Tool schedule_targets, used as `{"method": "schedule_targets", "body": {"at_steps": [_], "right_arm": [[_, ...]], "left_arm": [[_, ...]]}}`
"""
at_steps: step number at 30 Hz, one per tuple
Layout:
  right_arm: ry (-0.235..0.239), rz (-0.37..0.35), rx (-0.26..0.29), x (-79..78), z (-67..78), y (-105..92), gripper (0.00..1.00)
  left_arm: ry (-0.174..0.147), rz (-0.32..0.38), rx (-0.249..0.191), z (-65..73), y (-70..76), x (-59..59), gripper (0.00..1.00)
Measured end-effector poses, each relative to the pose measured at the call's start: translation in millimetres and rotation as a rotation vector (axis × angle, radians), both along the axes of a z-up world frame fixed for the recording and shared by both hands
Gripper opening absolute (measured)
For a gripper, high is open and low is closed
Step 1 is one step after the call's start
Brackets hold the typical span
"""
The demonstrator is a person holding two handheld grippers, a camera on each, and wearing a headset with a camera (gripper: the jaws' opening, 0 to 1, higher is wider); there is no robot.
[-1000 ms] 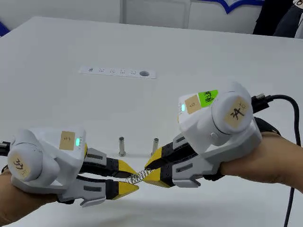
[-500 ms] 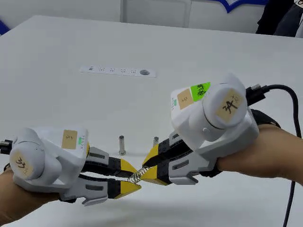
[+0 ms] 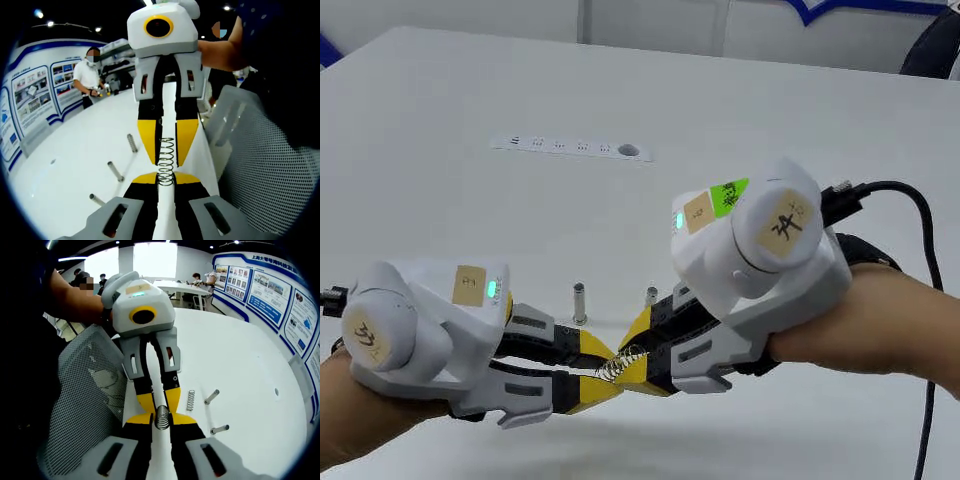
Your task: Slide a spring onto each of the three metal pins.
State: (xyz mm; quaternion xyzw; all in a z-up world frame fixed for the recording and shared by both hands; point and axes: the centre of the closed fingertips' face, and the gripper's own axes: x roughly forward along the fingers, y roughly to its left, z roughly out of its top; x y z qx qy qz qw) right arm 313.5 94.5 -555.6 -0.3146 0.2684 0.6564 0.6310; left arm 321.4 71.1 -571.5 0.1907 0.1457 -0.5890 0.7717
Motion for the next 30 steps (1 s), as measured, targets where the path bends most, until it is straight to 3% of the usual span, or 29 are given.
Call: {"method": "schedule_targets", "body": {"at_steps": [7, 17, 30], "right_arm": [[-0.002, 0.0, -0.008, 1.5, -0.3, -0.2, 0.12], [-0.007, 0.005, -0.024, 4.1, 1.2, -0.1, 0.12], [-0.034, -0.023, -0.064, 22.7, 7.2, -17.3, 0.12]], "left_arm": [[-0.003, -0.003, -0.005, 1.9, -1.7, 0.4, 0.1], [0.026, 0.011, -0.011, 0.2, 0.1, 0.5, 0.16], [0.043, 0.121, -0.046, 7.6, 27.8, 10.1, 0.27]]}}
